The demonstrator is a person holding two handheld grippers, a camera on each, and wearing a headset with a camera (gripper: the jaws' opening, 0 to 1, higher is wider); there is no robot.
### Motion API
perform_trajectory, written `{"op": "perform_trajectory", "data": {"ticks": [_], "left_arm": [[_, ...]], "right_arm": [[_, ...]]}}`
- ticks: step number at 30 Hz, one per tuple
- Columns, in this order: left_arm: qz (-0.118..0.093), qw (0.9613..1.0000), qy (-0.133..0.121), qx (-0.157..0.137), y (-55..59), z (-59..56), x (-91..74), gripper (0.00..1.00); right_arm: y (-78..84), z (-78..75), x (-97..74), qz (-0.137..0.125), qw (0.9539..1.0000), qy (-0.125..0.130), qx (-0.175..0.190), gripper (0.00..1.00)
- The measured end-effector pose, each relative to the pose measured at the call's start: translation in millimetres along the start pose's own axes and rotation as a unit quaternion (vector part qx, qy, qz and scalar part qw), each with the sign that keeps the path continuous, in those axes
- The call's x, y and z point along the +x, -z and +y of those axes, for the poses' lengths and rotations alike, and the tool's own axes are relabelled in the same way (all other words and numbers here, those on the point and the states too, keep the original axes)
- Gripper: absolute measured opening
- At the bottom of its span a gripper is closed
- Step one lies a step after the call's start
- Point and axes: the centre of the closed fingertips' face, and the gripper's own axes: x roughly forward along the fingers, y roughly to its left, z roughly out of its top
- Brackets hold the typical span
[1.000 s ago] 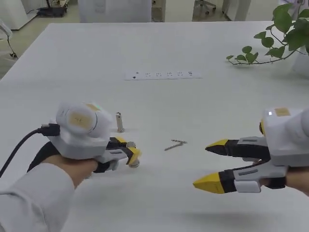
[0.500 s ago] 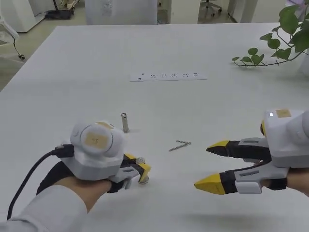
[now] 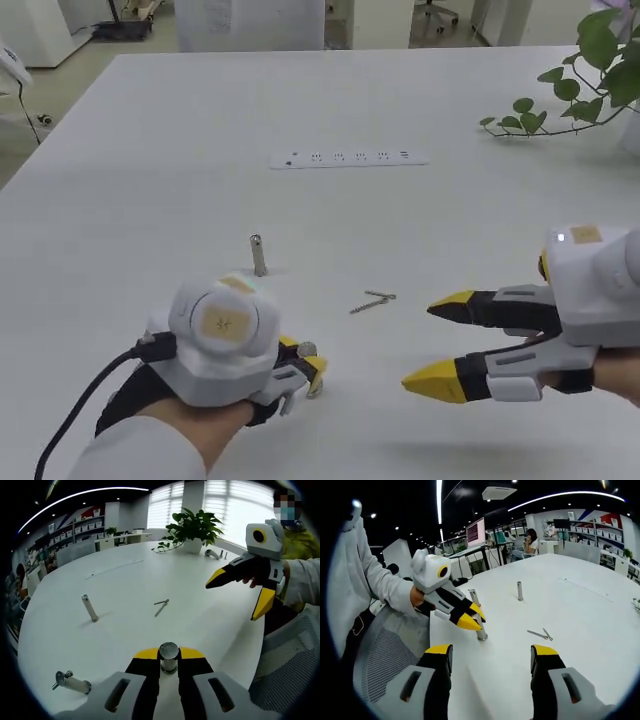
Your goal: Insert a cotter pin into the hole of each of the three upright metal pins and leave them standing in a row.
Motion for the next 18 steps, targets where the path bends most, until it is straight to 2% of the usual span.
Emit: {"op": "perform_trajectory", "data": {"ticks": [10, 14, 18], "left_arm": [[-0.008, 0.9997, -0.018, 0.012, 1.2, 3.3, -0.9, 0.11], [-0.011, 0.9991, -0.022, 0.034, 1.8, 0.6, -0.7, 0.12], [-0.012, 0.9988, -0.021, 0.043, 1.4, 1.9, -0.6, 0.12]], "right_arm": [[-0.1, -0.7, 0.9, 0.0, 1.0, 0.0, -0.001, 0.66], [-1.4, -0.4, 1.2, -0.001, 1.0, -0.001, -0.002, 0.66], [-2.4, 0.0, 1.1, -0.002, 1.0, -0.001, -0.003, 0.66]]}}
